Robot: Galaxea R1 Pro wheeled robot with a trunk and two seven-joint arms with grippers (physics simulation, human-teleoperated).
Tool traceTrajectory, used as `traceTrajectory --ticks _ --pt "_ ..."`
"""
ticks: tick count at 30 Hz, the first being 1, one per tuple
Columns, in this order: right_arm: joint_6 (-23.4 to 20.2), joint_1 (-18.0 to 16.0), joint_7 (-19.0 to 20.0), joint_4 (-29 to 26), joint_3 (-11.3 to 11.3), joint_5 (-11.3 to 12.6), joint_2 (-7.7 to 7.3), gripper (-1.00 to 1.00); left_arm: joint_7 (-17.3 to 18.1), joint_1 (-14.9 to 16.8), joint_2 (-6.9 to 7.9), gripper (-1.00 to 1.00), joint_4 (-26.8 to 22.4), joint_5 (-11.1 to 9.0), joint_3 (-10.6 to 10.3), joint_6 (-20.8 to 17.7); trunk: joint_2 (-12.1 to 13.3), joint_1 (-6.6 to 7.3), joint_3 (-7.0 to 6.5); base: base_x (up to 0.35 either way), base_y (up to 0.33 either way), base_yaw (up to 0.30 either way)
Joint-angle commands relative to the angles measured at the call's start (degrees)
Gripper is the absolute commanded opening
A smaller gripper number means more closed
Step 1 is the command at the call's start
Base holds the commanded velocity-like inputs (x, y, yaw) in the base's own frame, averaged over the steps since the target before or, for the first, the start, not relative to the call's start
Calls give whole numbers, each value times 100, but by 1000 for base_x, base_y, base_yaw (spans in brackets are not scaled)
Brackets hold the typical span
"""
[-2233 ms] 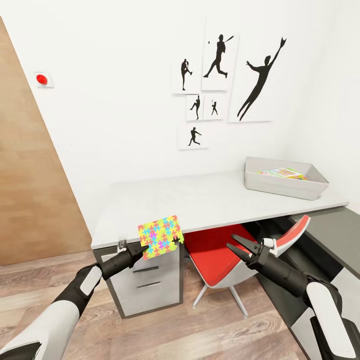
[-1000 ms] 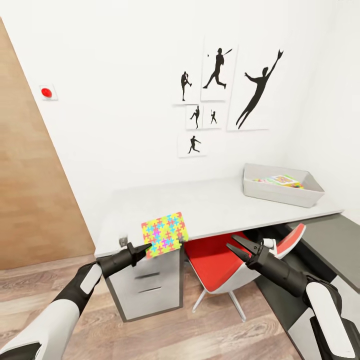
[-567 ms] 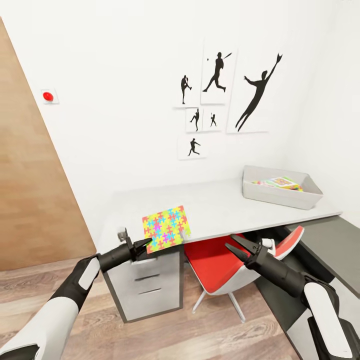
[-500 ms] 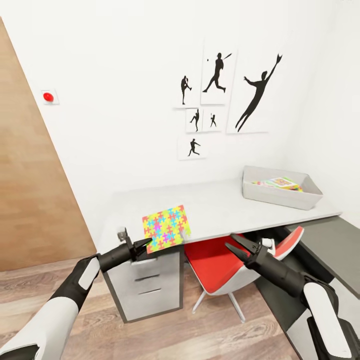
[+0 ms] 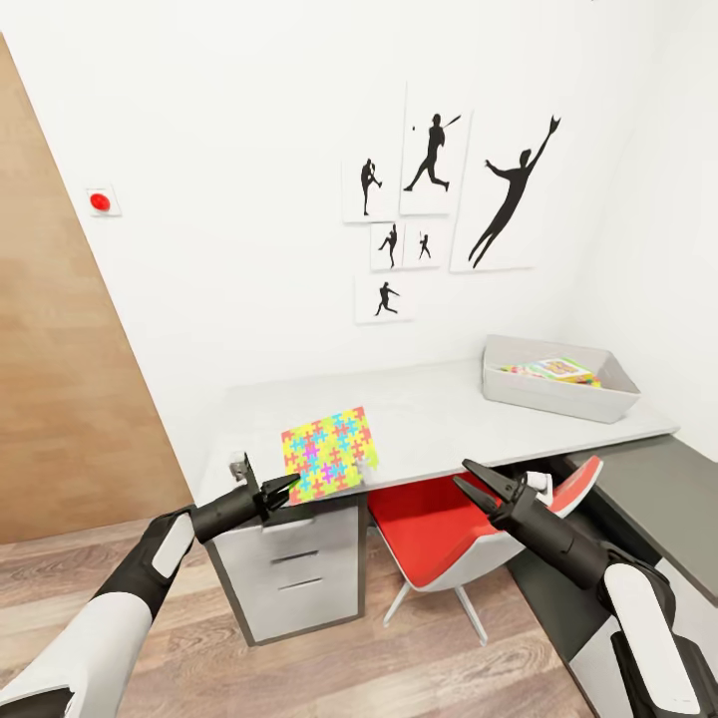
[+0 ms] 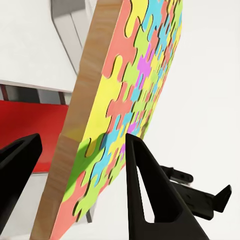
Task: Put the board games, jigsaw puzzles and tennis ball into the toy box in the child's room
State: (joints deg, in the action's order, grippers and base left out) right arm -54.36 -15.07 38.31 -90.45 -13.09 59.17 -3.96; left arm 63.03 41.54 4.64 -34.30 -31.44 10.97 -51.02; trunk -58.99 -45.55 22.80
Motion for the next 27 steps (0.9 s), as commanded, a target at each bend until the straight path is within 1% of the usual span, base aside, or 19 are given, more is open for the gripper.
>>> traceTrajectory --ticks 1,14,20,27 --pt "-27 -5 19 1 -7 -10 1 100 10 4 0 -100 2 -2 4 -29 38 22 -12 0 0 0" --pt "-22 -5 -96 12 3 -52 7 100 40 -2 2 -100 2 -3 8 -40 559 308 -246 0 0 0" --pt "-12 -5 -119 33 156 -76 9 100 42 -5 2 -100 2 -3 10 -40 800 440 -353 0 0 0" --pt "125 -5 -116 28 198 -66 10 100 42 -5 2 -100 2 3 10 -40 1080 593 -479 0 0 0"
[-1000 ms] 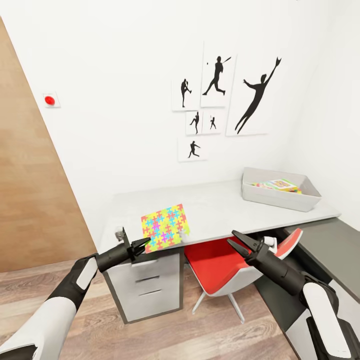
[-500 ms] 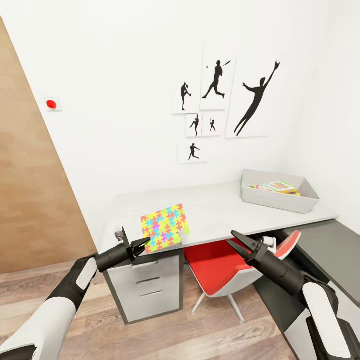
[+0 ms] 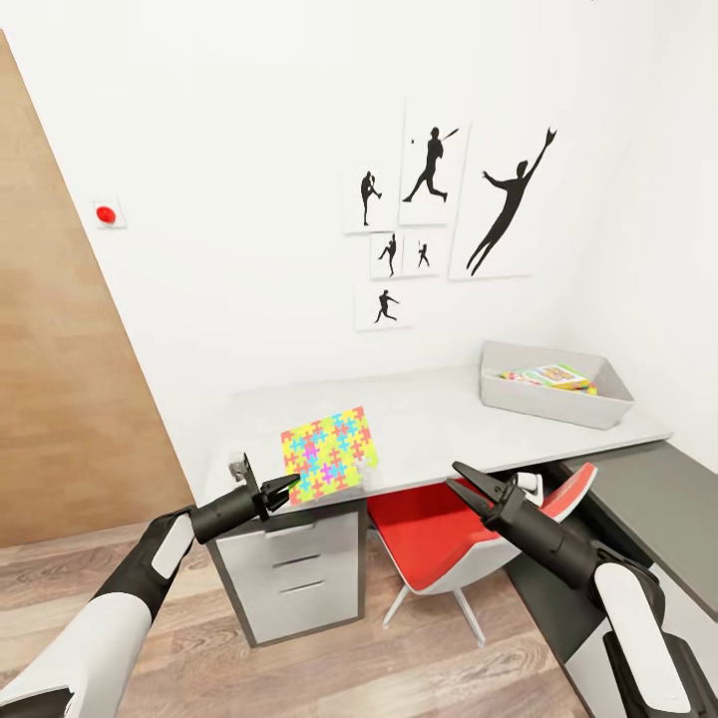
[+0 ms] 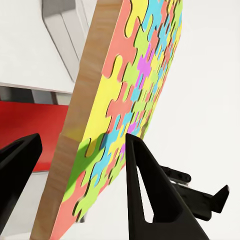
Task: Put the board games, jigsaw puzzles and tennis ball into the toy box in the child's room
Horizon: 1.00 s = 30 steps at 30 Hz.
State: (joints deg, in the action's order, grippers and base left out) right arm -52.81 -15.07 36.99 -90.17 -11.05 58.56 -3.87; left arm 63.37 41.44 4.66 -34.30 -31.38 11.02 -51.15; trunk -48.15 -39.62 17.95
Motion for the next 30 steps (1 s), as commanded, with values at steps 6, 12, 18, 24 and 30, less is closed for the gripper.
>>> traceTrajectory --ticks 6,12,18,24,30 --pt "2 -5 13 0 1 -1 1 100 9 4 0 -100 2 0 5 -20 237 132 -101 0 0 0" --pt "7 -5 17 0 0 1 -7 100 9 4 0 -100 2 1 5 -18 478 263 -209 0 0 0" --pt "7 -5 19 0 4 6 -2 100 9 4 0 -100 2 1 6 -18 718 395 -317 0 0 0" --pt "7 -5 19 0 0 6 0 100 9 4 0 -100 2 1 5 -18 959 527 -424 0 0 0" --pt "7 -5 39 0 -1 3 -6 100 9 4 0 -100 2 1 5 -18 1200 659 -532 0 0 0"
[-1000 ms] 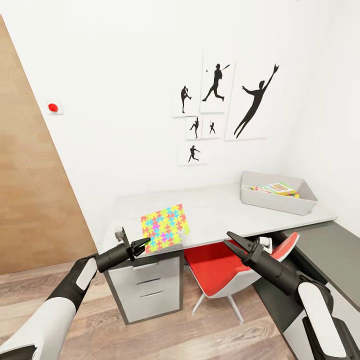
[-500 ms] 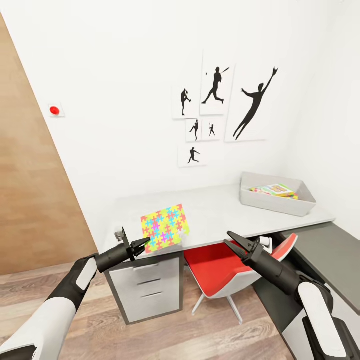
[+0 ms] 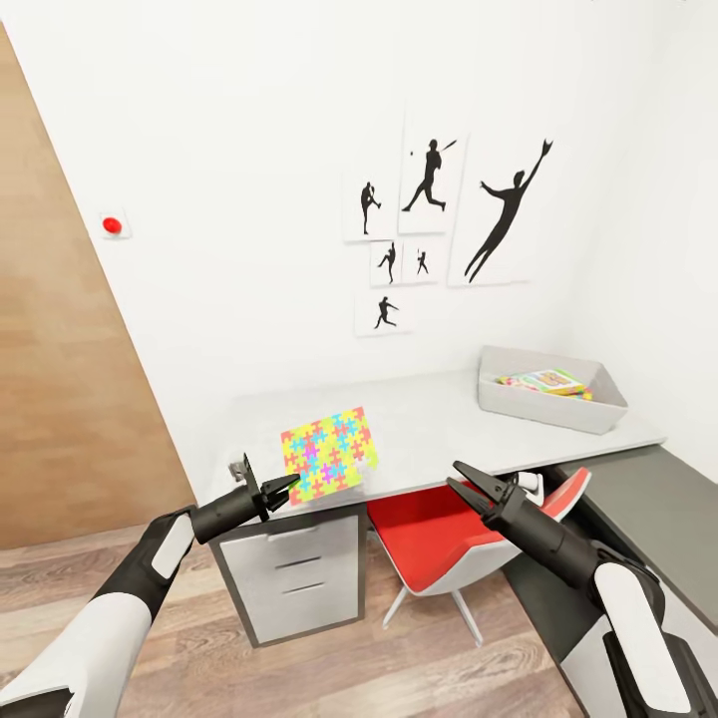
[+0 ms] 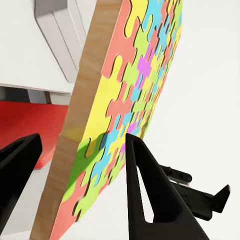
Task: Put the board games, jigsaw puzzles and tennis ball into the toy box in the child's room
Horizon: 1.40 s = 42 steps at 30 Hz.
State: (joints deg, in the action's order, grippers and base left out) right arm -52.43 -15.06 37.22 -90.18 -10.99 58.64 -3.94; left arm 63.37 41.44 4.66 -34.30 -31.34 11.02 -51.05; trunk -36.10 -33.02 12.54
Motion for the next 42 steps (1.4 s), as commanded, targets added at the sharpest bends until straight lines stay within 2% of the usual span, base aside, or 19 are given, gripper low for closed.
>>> traceTrajectory --ticks 1,19,33,42 --pt "-31 -5 24 0 -7 -7 0 100 7 4 0 -100 2 -4 5 -27 34 21 -10 0 0 0" --pt "-31 -5 14 8 -8 7 2 100 0 4 0 -100 2 1 5 -27 756 416 -335 0 0 -3" --pt "-31 -5 9 9 -8 7 6 100 0 4 0 -100 2 3 5 -19 1318 724 -670 0 0 -183" --pt "-31 -5 5 26 -8 6 7 100 0 4 0 -100 2 2 5 -19 1318 724 -731 0 0 -208"
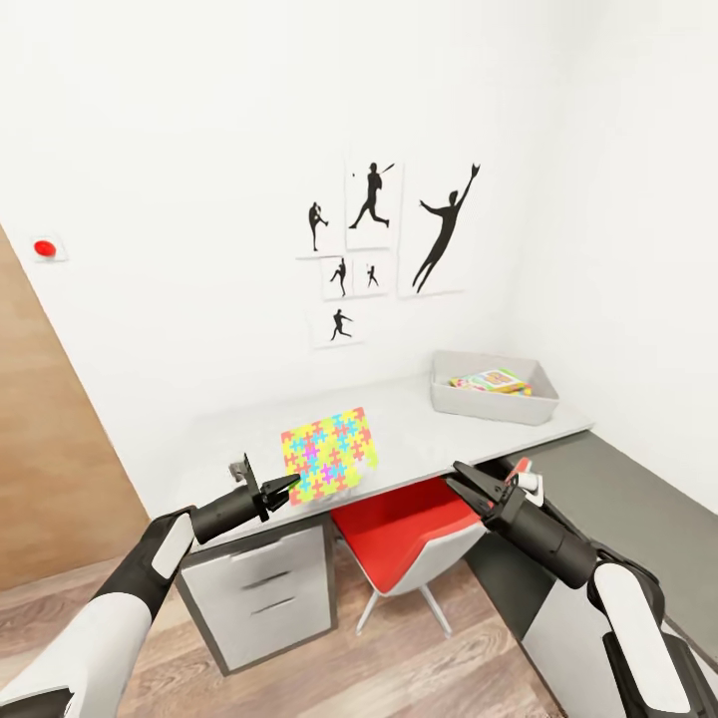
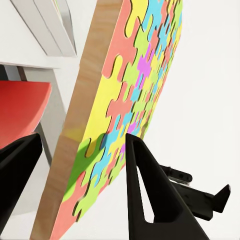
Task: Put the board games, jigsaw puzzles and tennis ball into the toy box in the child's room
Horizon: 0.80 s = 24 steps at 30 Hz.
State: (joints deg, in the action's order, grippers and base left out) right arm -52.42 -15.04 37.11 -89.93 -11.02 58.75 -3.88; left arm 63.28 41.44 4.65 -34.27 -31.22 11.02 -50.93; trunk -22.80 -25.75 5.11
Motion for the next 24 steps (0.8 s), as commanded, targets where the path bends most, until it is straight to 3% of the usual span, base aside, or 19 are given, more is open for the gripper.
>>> traceTrajectory --ticks 1,17,24 --pt "-31 -7 16 2 -6 -4 1 100 9 4 1 -100 0 -9 6 -31 -12 -4 5 0 0 -208" --pt "-17 -7 9 2 1 -22 4 100 9 4 38 -100 0 -10 14 -21 -12 -4 -104 0 0 -208" --pt "58 -7 7 2 1 -21 131 100 12 4 74 -100 0 -15 15 -23 -12 -4 -152 0 0 -208"
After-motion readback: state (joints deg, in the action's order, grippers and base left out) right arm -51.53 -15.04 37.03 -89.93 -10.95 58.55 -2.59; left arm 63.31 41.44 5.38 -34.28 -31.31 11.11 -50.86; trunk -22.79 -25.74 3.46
